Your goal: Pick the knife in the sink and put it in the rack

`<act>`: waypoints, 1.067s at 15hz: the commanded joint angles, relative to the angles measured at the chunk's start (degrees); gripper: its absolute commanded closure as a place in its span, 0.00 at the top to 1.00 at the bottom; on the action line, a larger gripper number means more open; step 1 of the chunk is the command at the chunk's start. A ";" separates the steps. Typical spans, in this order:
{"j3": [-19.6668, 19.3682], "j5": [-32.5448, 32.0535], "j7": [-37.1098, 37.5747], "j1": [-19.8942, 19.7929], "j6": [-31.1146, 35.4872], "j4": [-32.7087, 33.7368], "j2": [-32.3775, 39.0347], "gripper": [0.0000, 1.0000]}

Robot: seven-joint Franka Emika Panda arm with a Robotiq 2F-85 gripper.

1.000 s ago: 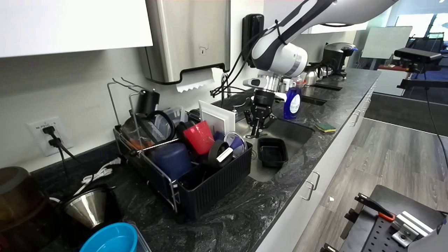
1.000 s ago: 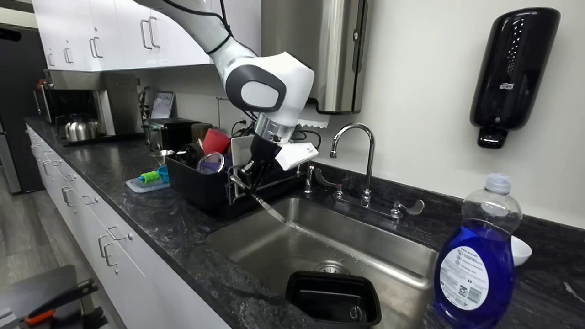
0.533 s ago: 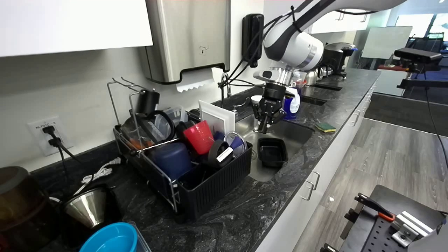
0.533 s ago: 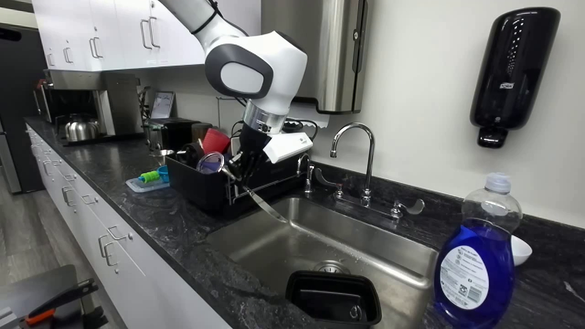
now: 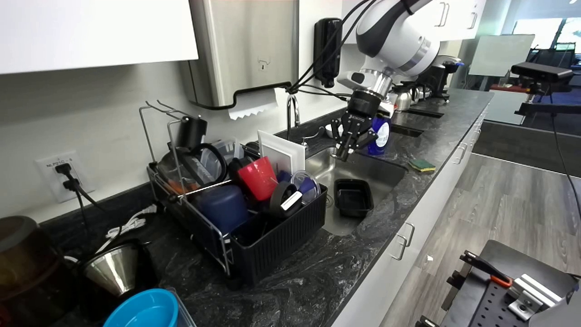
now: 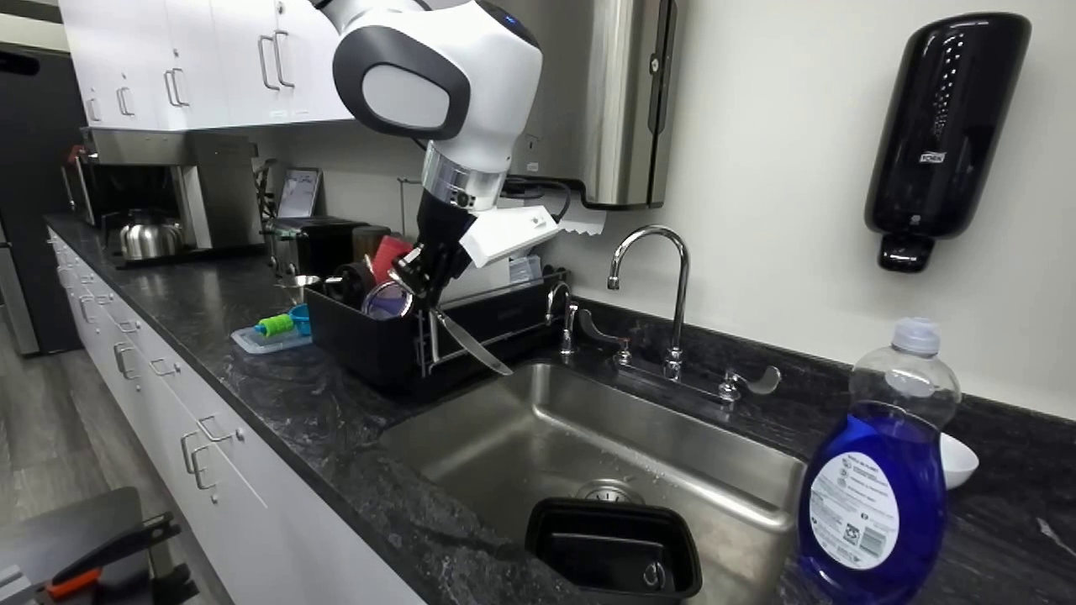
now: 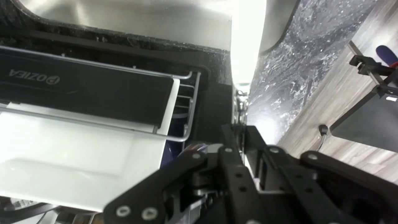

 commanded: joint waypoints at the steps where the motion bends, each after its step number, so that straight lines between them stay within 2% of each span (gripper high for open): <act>1: -2.40 4.44 -3.95 1.94 -2.35 -0.99 -2.40 0.04; 11: -4.12 10.84 -6.37 4.13 -7.93 2.52 -2.00 0.04; 16: -3.96 11.73 -5.53 4.60 -14.68 6.57 0.10 0.04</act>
